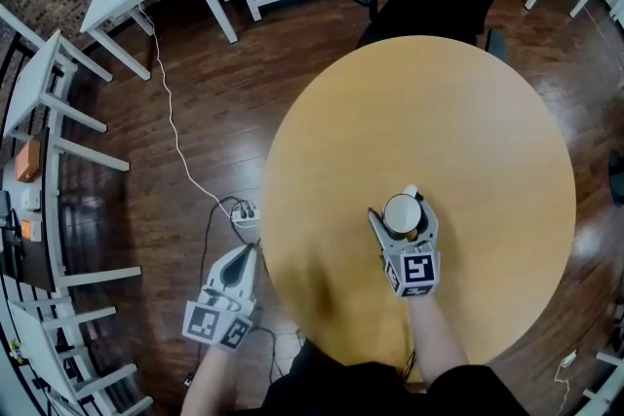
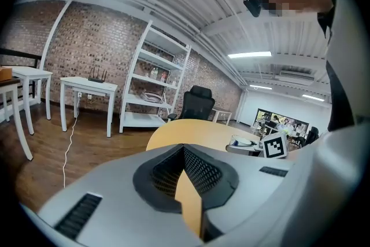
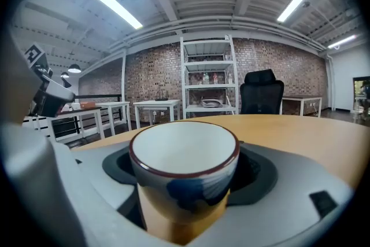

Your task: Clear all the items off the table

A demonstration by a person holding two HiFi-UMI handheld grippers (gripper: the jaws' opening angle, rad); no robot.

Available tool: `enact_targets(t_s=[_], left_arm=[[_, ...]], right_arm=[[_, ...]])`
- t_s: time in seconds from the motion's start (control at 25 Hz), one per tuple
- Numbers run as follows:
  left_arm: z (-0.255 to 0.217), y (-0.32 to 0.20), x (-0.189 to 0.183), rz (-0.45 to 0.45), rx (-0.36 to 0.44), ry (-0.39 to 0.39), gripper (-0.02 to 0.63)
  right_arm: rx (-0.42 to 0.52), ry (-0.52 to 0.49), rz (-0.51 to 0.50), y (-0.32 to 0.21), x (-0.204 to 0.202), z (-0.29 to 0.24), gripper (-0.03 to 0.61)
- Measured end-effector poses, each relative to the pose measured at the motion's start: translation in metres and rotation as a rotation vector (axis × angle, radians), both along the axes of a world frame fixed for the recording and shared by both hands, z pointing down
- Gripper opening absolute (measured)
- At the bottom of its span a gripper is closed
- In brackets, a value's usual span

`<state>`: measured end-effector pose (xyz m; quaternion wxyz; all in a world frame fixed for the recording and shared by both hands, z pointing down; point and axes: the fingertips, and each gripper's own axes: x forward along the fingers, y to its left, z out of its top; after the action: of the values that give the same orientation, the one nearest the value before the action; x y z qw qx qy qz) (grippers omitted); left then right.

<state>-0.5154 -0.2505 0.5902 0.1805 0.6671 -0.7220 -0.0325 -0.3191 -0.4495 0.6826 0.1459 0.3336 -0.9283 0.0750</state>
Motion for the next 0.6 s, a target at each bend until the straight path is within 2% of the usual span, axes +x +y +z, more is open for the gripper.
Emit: enact_targets(t_s=[0.28, 0.44, 0.6], left_arm=[[-0.017, 0.013, 0.002, 0.053, 0.038, -0.015, -0.008], [-0.042, 0.015, 0.021, 0.144, 0.095, -0.013, -0.006], [-0.066, 0.009, 0.053, 0.263, 0.175, -0.005, -0.008]], right_arm=[[0.067, -0.065, 0.045, 0.015, 0.006, -0.054, 0.42], [0.136, -0.094, 0.098, 0.034, 0.028, -0.103, 0.42], [0.215, -0.114, 0.182, 0.058, 0.073, -0.151, 0.42]])
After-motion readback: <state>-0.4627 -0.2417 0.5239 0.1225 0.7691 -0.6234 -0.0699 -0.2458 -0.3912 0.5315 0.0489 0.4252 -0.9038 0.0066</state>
